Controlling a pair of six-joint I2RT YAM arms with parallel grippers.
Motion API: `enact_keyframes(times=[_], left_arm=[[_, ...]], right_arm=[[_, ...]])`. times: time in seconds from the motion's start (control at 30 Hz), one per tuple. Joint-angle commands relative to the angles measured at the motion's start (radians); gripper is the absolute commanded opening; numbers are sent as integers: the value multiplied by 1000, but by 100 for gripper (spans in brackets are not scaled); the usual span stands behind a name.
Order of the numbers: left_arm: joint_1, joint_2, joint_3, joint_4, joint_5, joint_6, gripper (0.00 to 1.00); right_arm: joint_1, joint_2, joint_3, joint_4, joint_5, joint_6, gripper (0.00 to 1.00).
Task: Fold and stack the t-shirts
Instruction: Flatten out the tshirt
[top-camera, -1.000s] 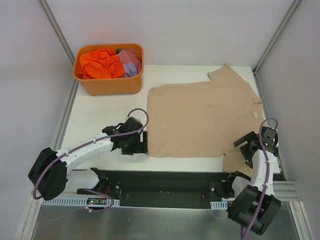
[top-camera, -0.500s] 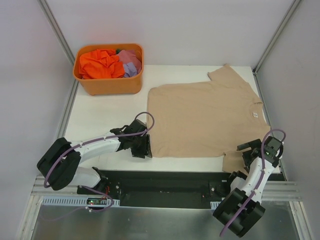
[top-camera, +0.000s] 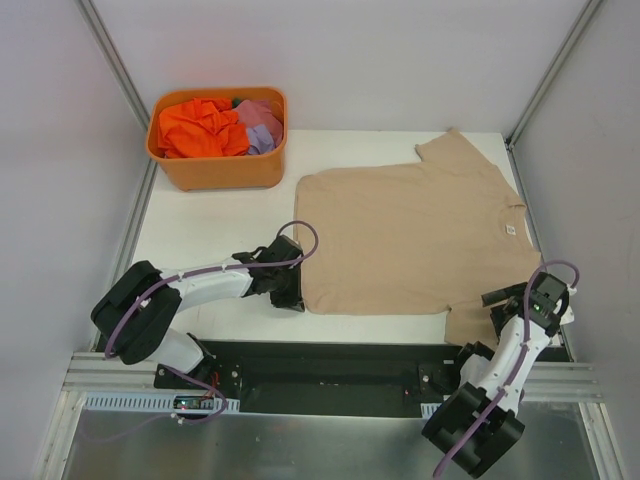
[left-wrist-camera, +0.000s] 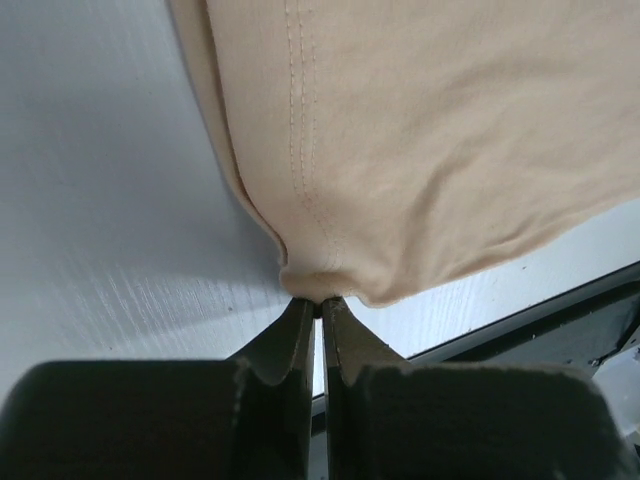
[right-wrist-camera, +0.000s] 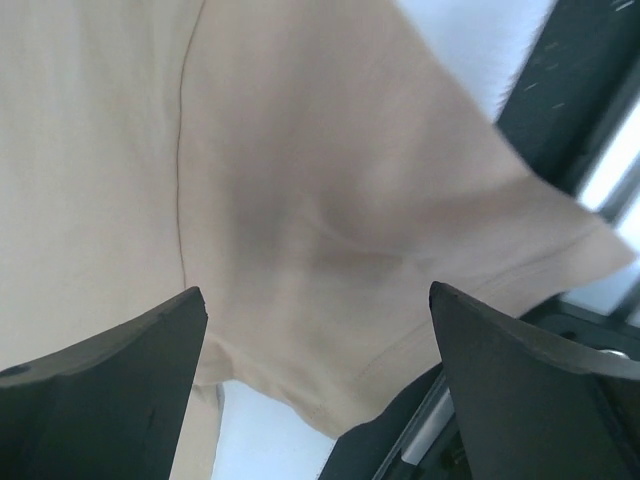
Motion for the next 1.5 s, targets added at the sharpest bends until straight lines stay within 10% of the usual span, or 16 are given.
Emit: enact_keyframes(times=[0.0, 0.43, 0.73, 0.97, 1.47], left_arm=[[-7, -27, 8, 6, -49, 22, 0], [-5, -42, 14, 3, -66, 69, 0], [-7, -52, 28, -12, -94, 60, 0], [-7, -42, 49, -37, -115, 56, 0], [-5, -65, 106, -75, -157, 59, 0]], right_arm=[[-8, -14, 98, -59, 229, 42, 96], [-12, 11, -39, 84, 145, 123, 99], [-12, 134, -102, 253, 103, 112, 77], [-12, 142, -104, 291, 68, 62, 33], [-9, 142, 40, 171, -50, -81, 30]])
